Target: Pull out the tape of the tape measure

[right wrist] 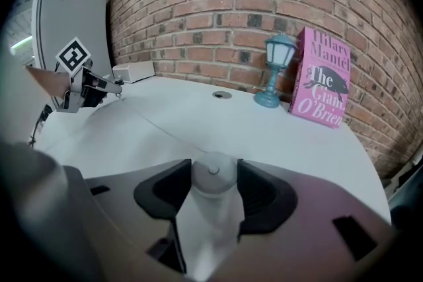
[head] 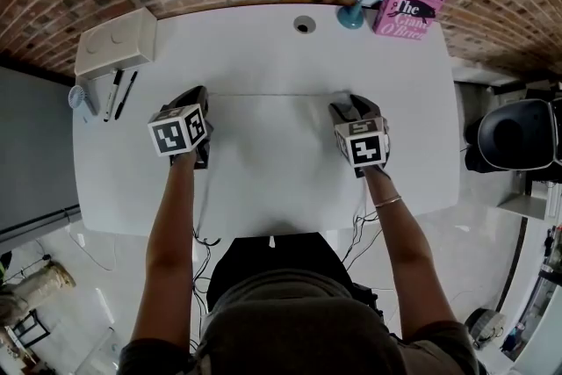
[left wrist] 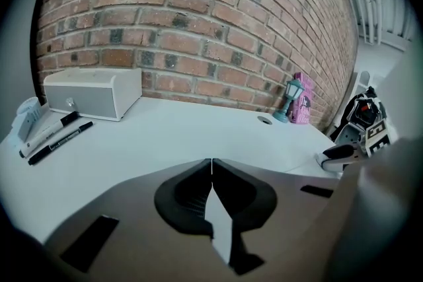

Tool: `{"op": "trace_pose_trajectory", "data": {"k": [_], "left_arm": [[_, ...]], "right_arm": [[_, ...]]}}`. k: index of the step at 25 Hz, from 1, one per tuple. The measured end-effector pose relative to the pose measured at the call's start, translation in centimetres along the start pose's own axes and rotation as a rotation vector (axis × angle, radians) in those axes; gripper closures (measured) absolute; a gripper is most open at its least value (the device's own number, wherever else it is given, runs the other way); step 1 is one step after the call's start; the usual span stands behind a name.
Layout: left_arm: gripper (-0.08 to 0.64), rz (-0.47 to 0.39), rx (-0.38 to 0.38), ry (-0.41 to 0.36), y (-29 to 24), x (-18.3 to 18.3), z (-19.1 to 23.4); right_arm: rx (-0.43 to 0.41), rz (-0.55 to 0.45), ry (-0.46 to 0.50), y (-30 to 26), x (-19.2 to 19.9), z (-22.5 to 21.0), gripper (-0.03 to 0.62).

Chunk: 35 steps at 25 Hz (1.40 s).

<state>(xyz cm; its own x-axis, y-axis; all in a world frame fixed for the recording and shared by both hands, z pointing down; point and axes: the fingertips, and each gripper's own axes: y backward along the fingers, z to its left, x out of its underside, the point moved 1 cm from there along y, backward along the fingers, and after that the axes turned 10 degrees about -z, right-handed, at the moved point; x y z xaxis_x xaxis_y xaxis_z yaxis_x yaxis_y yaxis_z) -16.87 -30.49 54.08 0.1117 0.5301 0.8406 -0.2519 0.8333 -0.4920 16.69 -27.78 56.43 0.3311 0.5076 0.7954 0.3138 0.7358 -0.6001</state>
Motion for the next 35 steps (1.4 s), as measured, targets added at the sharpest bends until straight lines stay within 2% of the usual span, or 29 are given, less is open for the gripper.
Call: {"op": "trace_pose_trajectory", "data": {"k": [8, 16, 24, 31, 35], "left_arm": [[0.535, 0.027, -0.016, 0.000, -0.5, 0.8, 0.0], [0.534, 0.035, -0.034, 0.009, -0.6, 1.1, 0.4], [0.532, 0.051, -0.048, -0.017, -0.9, 1.3, 0.5], [0.532, 0.045, -0.045, 0.003, -1.0, 1.3, 0.5], [0.515, 0.037, -0.070, 0.037, -0.8, 1.3, 1.0]], "right_arm": [[-0.010, -0.005, 0.015, 0.0, -0.3, -0.1, 0.368], [-0.013, -0.026, -0.015, -0.1, 0.2, -0.2, 0.368], [-0.022, -0.046, -0.063, -0.1, 0.1, -0.3, 0.362], [-0.014, -0.049, -0.078, 0.1, 0.4, -0.4, 0.339], [0.000, -0.058, -0.093, 0.5, 0.4, -0.6, 0.339]]}}
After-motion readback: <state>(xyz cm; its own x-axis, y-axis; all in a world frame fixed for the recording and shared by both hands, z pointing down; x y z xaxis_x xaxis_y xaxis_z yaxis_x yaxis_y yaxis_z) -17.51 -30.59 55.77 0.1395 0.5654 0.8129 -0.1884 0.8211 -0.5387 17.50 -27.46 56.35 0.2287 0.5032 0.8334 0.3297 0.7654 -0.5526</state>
